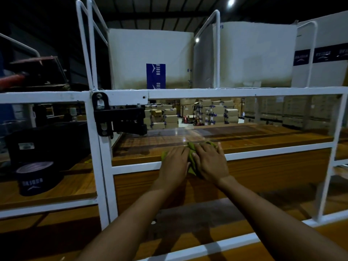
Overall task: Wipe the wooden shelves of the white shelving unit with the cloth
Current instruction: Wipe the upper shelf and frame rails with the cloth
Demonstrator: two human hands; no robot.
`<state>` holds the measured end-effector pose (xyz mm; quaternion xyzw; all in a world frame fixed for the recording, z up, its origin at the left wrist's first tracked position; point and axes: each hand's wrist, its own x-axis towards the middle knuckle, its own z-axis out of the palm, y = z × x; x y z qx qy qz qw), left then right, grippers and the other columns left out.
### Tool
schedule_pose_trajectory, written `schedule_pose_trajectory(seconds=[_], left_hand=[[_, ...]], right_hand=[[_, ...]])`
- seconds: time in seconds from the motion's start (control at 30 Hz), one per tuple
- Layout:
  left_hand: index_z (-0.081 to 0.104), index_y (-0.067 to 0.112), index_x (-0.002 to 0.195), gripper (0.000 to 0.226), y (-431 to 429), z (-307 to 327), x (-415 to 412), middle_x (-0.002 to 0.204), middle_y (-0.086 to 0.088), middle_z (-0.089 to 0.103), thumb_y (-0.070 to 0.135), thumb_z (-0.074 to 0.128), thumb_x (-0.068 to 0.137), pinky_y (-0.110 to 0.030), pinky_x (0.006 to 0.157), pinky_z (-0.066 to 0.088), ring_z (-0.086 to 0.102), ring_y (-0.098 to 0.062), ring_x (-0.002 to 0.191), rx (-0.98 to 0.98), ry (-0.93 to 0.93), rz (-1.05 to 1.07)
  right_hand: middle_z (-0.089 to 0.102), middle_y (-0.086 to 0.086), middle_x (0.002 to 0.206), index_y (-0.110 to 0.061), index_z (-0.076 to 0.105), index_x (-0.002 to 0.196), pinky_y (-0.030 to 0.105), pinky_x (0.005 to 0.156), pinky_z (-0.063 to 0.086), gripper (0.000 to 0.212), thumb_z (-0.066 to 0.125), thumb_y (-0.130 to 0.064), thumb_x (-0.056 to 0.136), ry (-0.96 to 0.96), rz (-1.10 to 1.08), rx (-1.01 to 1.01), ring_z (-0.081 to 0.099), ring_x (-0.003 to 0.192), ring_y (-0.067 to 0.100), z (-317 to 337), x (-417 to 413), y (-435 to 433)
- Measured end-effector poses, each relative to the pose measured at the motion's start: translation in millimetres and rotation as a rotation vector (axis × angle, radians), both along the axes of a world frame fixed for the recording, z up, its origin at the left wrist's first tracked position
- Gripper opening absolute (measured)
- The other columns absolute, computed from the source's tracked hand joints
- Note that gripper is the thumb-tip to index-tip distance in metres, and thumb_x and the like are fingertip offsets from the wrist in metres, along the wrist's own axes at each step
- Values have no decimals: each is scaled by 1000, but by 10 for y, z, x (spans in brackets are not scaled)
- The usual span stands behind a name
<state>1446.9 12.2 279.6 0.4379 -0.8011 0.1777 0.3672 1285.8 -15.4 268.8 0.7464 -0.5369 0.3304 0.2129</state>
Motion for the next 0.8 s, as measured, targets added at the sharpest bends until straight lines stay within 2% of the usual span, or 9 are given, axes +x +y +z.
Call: schedule_pose_trajectory(seconds=[0.13,0.33,0.47,0.67,0.8], left_hand=[[50,13,139,55,81,22,185,142,-7,52,11,65,86,-34,111,31,46,-24,130,2,-65,-1],[65,6,119,58,71,-33,432,118,-13,67,12,84,64,-40,93,50,64,-32,107,-56,-82,84],[56,8,133,58,15,-13,214,133,-12,59,21,76,80,-40,102,41,54,-30,121,7,-60,92],[49,17,138,55,-82,33,-421,138,-4,54,22,68,87,-36,106,37,48,-22,125,55,-54,4],[50,17,138,51,-137,93,-701,140,-4,53,16,65,89,-36,107,36,47,-23,127,115,-58,-19]], right_hand=[[57,8,129,-22,54,128,53,113,22,40,29,-39,102,-95,8,-76,47,126,28,-53,251,54],[52,5,137,-25,46,135,56,115,16,41,31,-43,101,-21,127,-24,43,132,26,-22,410,84],[54,3,137,-28,43,140,64,116,6,47,27,-50,102,122,123,3,46,130,23,65,56,55],[44,-2,149,-35,34,148,65,114,0,54,18,-57,101,67,-36,126,38,139,20,109,-507,-20],[47,-3,146,-35,41,143,67,113,4,52,19,-56,101,10,-68,125,39,137,19,119,-762,-67]])
